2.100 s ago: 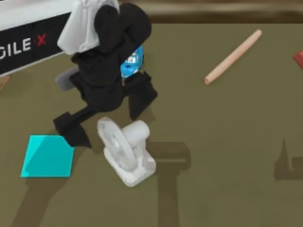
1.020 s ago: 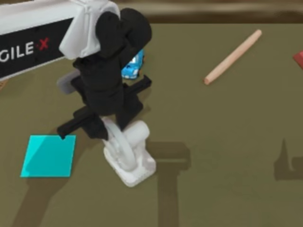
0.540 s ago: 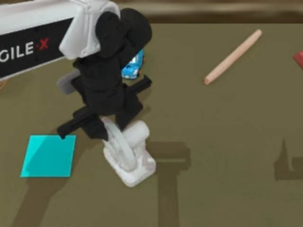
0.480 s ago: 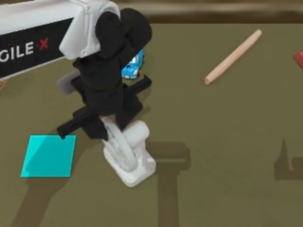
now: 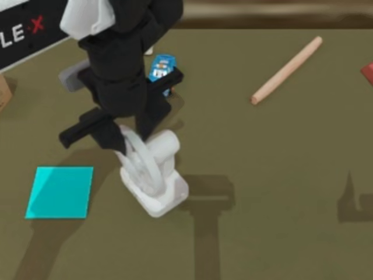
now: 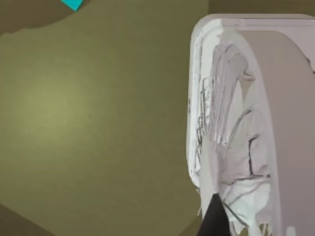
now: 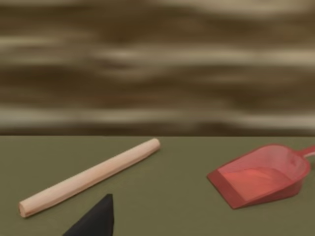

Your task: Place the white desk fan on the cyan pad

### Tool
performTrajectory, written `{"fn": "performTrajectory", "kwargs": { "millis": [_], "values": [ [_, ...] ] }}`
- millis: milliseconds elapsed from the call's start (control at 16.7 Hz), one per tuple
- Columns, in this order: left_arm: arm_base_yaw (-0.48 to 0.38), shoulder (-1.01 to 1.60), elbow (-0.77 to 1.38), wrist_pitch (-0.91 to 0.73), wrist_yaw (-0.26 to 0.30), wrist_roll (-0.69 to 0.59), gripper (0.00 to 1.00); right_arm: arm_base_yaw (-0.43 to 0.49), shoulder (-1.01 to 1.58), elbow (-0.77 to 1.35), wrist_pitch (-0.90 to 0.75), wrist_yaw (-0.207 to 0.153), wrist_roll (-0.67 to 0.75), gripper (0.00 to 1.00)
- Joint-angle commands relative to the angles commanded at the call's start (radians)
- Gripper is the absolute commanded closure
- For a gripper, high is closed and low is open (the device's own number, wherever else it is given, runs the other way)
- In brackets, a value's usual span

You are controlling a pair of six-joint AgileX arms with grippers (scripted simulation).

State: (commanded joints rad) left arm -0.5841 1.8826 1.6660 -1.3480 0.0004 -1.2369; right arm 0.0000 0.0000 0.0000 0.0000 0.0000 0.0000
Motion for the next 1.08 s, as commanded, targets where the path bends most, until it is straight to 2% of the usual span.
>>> {"fn": "performTrajectory", "kwargs": {
  "millis": [300, 420, 540, 900, 1080],
  "values": [
    [-0.001, 0.001, 0.008, -0.010, 0.000, -0.001, 1.00, 0.000, 0.000, 0.000, 0.000, 0.000, 0.000, 0.00],
    [0.035, -0.016, -0.008, -0.012, -0.001, -0.037, 1.00, 0.000, 0.000, 0.000, 0.000, 0.000, 0.000, 0.00],
    [0.106, -0.050, -0.041, -0.013, -0.002, -0.115, 1.00, 0.000, 0.000, 0.000, 0.000, 0.000, 0.000, 0.00],
    [0.389, -0.186, -0.173, -0.014, -0.004, -0.429, 1.00, 0.000, 0.000, 0.000, 0.000, 0.000, 0.000, 0.00],
    [0.441, -0.219, -0.204, -0.011, -0.004, -0.481, 1.00, 0.000, 0.000, 0.000, 0.000, 0.000, 0.000, 0.00]
  ]
}}
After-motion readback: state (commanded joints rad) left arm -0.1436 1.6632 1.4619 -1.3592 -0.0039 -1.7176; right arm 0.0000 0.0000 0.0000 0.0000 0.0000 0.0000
